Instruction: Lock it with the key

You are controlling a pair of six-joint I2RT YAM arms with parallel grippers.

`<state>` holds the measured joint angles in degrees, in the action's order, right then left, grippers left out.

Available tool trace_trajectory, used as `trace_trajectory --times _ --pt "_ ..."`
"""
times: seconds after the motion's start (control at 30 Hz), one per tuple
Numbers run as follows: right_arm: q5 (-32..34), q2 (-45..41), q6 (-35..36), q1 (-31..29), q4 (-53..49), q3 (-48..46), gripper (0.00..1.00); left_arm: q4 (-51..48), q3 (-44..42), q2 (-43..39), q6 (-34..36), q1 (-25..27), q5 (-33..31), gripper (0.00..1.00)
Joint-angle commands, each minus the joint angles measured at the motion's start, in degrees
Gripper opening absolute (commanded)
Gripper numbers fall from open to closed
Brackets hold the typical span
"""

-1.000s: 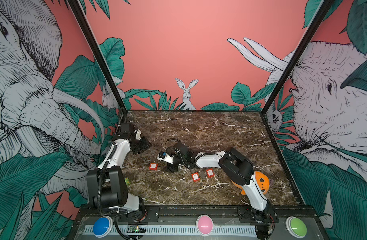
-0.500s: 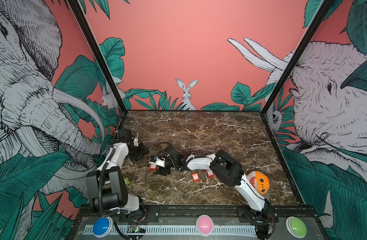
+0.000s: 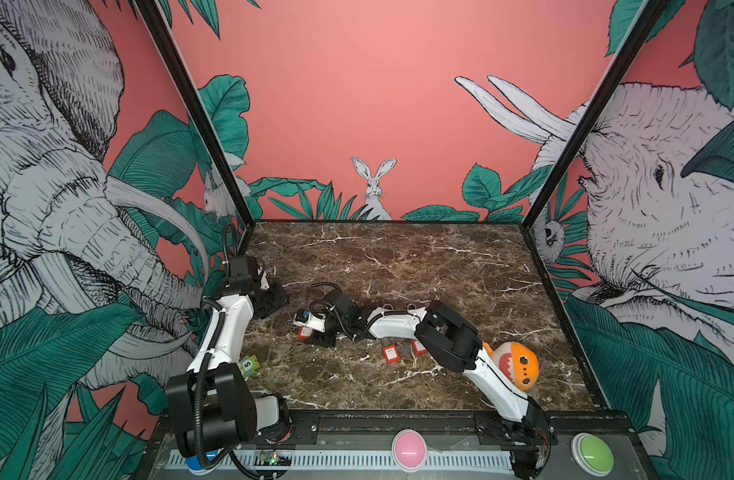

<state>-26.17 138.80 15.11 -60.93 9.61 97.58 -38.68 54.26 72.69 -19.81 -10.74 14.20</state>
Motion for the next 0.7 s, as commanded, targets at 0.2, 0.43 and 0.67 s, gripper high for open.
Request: trace_trajectory --times 0.2,0.43,0.67 --pt "-0.3 -1.3 0.2 -0.3 3.9 -2.7 0.37 5.2 -3.6 -6.3 3.5 -0.4 -2.0 0.53" --pt "-1.0 -7.8 0.1 0.2 14.6 -10.5 0.31 7.5 -5.0 -9.9 11.0 -0.2 3.0 0.68" --pt "-13.1 -18.3 -8.7 7.0 27.6 -20.5 0.27 11.9 -6.1 -13.9 18.5 3.1 8.1 0.62"
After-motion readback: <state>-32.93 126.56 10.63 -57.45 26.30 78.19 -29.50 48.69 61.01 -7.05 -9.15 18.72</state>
